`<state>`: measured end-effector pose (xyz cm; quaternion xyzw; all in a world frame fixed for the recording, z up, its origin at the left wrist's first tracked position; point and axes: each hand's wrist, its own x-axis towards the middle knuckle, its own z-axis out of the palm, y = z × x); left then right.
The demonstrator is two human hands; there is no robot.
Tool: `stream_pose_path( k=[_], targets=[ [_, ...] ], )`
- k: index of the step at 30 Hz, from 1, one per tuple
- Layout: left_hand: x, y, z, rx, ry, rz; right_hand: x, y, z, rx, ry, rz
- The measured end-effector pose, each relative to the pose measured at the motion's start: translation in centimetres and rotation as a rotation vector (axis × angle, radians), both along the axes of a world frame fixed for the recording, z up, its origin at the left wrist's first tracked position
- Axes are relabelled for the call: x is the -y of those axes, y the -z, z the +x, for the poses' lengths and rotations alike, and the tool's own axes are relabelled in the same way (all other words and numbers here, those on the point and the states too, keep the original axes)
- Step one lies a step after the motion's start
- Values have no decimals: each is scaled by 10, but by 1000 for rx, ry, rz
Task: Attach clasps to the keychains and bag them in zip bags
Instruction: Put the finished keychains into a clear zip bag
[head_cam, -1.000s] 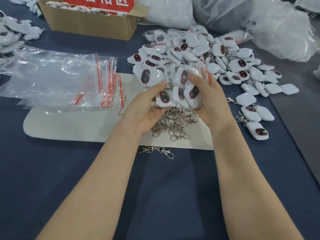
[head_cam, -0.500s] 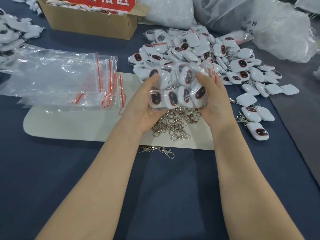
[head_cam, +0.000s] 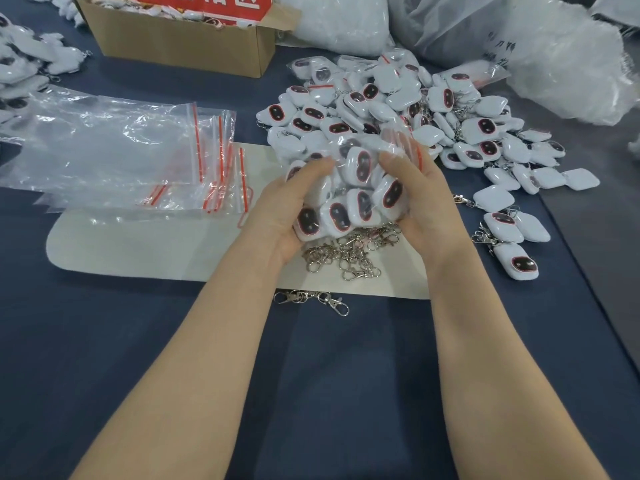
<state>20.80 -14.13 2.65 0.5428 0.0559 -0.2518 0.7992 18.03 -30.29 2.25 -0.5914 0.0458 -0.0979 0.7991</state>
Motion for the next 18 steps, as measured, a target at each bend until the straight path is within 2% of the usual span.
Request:
stream_pose_path(
  k=[4,12,18],
  targets=[
    [1,1,-1,-14,-30,36,-2,0,-1,12,10,-45],
    [-6,-4,-2,-41,223,-306,5,-1,-1,-45,123,201],
    [-4,-3,-3,60,230,-208,10,-1,0,-73,150,302]
  ],
)
